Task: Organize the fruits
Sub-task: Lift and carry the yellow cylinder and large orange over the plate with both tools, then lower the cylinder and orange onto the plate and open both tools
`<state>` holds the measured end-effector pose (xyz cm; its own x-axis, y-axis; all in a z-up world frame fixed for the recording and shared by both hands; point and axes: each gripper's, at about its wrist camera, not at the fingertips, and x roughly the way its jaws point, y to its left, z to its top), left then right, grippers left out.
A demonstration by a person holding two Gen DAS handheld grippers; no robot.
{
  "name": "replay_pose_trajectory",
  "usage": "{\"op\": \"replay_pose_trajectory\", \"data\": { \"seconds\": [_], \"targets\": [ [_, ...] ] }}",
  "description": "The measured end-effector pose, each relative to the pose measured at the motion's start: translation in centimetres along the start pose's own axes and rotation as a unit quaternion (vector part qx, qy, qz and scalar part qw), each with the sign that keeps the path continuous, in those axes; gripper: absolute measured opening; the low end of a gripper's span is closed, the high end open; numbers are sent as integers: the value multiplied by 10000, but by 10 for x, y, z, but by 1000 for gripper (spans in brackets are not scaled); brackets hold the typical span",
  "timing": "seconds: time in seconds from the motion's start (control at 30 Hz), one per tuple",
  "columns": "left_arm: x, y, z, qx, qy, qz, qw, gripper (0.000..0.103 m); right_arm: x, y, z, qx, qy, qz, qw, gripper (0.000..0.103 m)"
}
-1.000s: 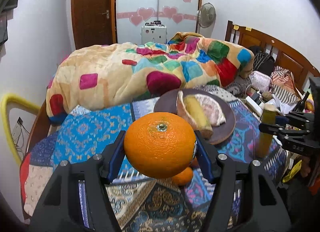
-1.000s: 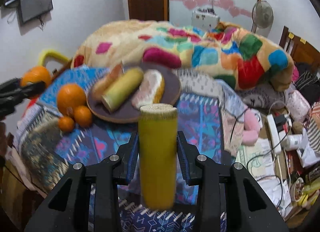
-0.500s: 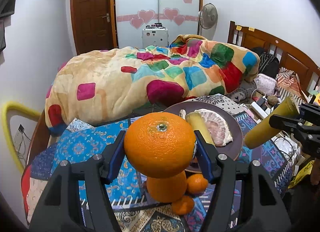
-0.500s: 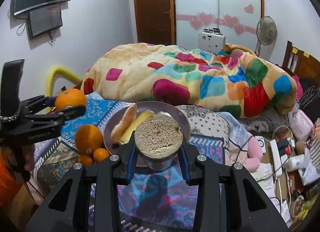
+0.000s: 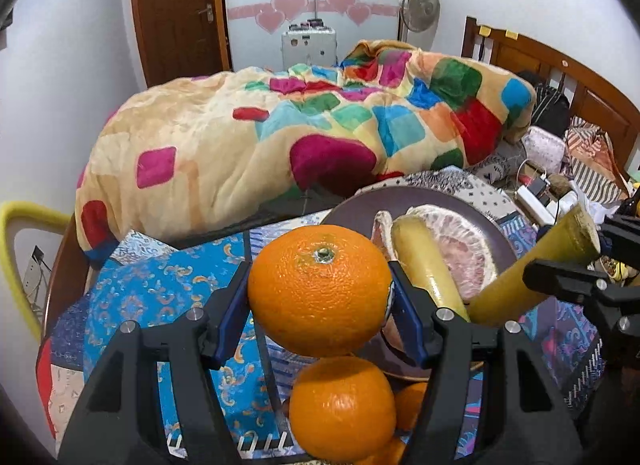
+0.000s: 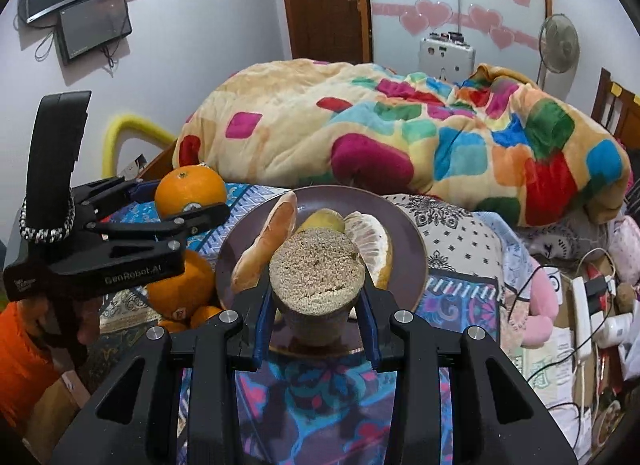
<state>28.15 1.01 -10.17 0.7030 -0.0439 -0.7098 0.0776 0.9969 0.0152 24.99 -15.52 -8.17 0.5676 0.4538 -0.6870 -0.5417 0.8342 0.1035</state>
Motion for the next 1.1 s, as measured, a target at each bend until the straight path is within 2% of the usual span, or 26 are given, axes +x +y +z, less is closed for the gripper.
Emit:
{"op": "replay_pose_trajectory", "data": {
  "seconds": [0.23,0.43,0.67,0.8,0.93,1.1],
  "targets": [
    [19,-6,-2,152,253,2,9996,64,15,-5,10,126,-88,75,9999,34],
    [27,-14,-5,301,362,3,9989,65,27,-9,18,185,-144,-40,9997,35],
    [34,-6,-9,172,602,-166,9979,65,53,-27,29,574,122,68,9983,38],
    [30,-16,-12,445,521,14,9976,65,76,-26,23,583,526,159,9968,37],
    [28,-18,-13,546,481,81,9973,66,75,-27,20,572,430,38,9974,40],
    [22,-16,-12,416,450,-63,9981,68,67,-25,21,471,379,-79,9981,40]
  ]
}}
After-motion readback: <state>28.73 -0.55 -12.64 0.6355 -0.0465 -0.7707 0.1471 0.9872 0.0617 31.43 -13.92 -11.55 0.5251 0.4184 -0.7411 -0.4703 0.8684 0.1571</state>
